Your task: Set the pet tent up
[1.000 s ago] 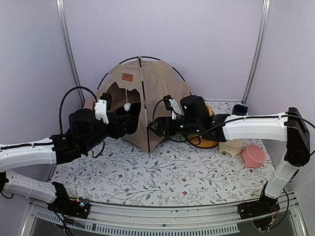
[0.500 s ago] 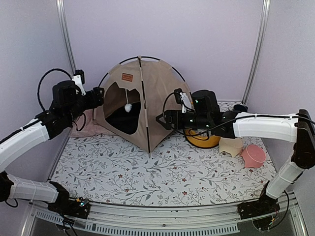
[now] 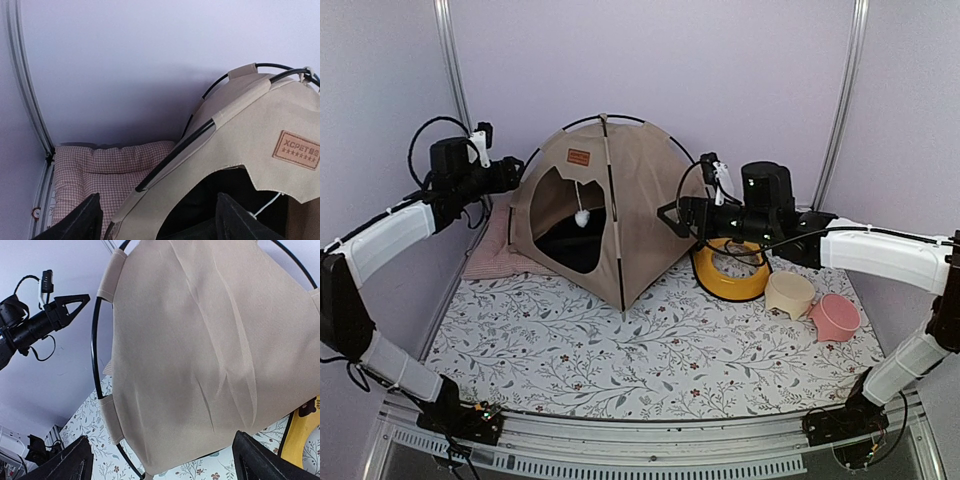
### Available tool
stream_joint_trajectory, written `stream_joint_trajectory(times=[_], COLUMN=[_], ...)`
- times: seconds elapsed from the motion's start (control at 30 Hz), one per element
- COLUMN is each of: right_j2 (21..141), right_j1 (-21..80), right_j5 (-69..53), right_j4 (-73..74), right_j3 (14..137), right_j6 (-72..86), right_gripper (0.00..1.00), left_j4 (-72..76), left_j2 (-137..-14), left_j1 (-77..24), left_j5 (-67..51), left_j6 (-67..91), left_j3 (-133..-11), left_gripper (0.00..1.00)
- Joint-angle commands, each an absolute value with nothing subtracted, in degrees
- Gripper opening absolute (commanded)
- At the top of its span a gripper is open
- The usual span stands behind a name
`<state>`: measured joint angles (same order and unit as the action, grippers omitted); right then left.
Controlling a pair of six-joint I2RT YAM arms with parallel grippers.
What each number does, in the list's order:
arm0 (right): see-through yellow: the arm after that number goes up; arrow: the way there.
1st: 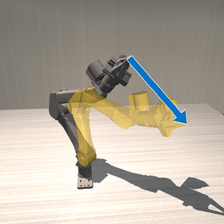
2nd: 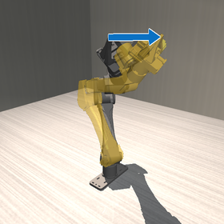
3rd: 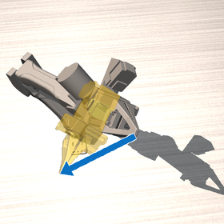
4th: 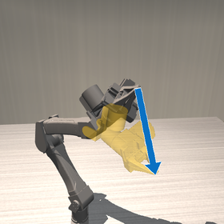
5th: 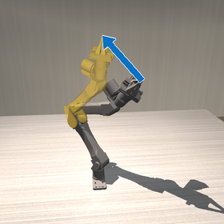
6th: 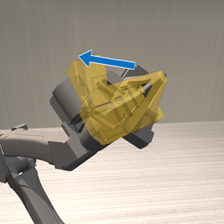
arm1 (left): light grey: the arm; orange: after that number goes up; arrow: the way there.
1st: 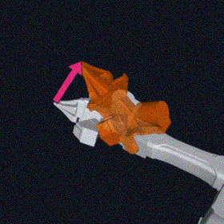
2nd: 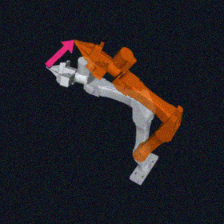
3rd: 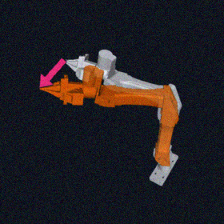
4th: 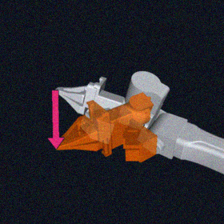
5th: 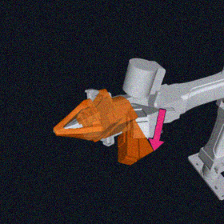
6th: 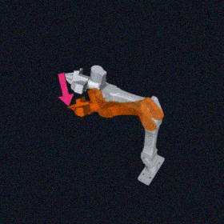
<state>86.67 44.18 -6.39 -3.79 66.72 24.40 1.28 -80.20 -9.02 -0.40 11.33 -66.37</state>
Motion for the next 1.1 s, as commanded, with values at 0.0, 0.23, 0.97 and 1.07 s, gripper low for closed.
stream_joint_trajectory(times=[0.0, 0.23, 0.97, 1.07], right_j2=[82.76, 81.37, 80.46, 80.10], right_j1=[43.41, 42.95, 42.88, 42.87], right_j5=[-7.14, -7.43, -8.87, -8.85], right_j4=[-3.20, -2.30, 0.00, 0.35], right_j3=[65.47, 65.21, 66.18, 66.10], right_j6=[21.62, 20.31, 20.47, 20.61], right_gripper=[0.99, 0.99, 0.99, 0.99], left_j4=[2.43, -1.88, -14.78, -15.13], left_j2=[-84.42, -91.93, -107.60, -107.55], left_j1=[-6.72, -6.35, -9.75, -10.61], left_j5=[-12.40, -20.37, -28.00, -27.35], left_j6=[3.10, -2.72, -11.71, -12.31], left_j3=[-70.85, -82.23, -103.36, -103.79], left_gripper=[0.76, 0.76, 0.44, 0.29])
